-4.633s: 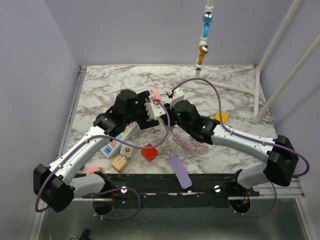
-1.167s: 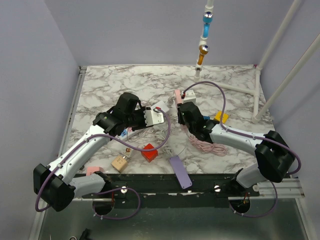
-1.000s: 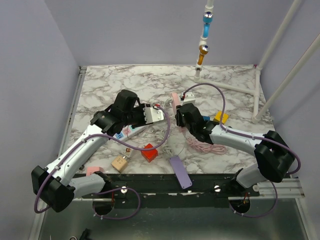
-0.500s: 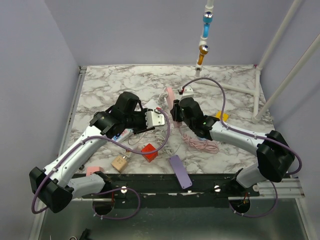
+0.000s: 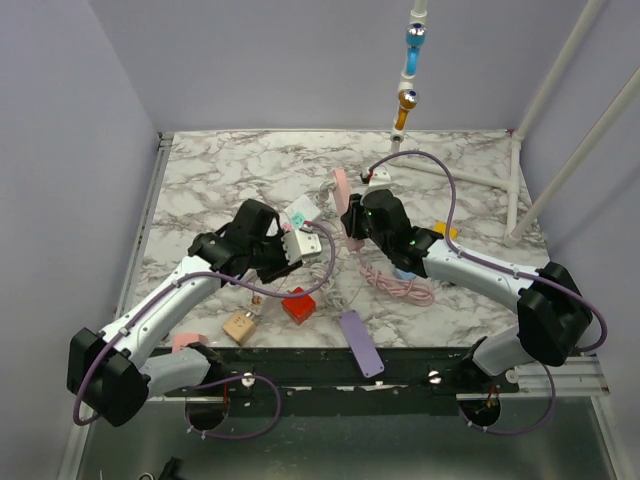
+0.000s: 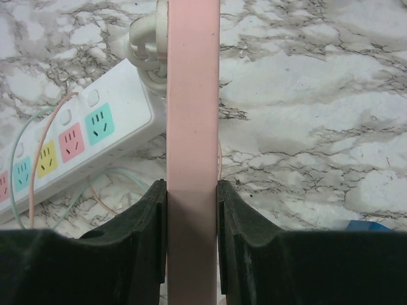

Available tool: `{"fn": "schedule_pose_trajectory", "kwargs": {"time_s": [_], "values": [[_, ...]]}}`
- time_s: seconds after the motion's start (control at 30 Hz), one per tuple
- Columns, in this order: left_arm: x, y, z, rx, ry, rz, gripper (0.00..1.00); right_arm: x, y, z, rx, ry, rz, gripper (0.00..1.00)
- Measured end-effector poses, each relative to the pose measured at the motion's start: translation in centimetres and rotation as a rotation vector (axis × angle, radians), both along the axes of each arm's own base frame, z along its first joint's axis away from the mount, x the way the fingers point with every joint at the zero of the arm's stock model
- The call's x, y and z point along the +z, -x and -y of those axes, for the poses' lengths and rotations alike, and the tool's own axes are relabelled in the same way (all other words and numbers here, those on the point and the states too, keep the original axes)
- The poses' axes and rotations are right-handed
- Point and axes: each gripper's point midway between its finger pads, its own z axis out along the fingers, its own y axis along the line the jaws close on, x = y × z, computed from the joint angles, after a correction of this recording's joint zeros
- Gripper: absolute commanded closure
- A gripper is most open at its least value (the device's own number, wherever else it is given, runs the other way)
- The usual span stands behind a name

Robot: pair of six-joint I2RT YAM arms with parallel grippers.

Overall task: Pull the plug off the socket
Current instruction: Place the plug at the center of the board.

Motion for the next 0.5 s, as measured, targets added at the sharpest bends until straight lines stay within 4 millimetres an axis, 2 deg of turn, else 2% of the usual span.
{"fn": "schedule_pose_trajectory", "kwargs": {"time_s": [0.13,0.23,0.37,0.43,0.47,0.5], "values": [[-2.2,1.3,0.9,-0.052,-0.044,-0.054,0.71,0.0,0.0,0.0,-0.002,-0.006,-0.005,0.99],[-4.3,0.5,0.9,-0.025,-0.098,-0.092,0.69,-0.2,0.0,0.1,-0.003,-0.004,-0.011,0.99],[-7.0,-0.4,0.3,0.003,-0.162,-0.108,0.61,-0.3,0.1,0.2,-0.002,0.000,-0.017,0.99],[-8.1,-0.5,-0.2,0.009,-0.196,-0.110,0.48,-0.4,0.2,0.3,-0.003,0.004,-0.021,0.99],[-8.6,-0.6,-0.4,0.014,-0.212,-0.114,0.38,-0.4,0.2,0.3,-0.002,0.005,-0.023,0.99],[-8.9,-0.7,-0.4,0.016,-0.219,-0.117,0.19,-0.4,0.3,0.4,-0.003,0.005,-0.026,0.99]]}}
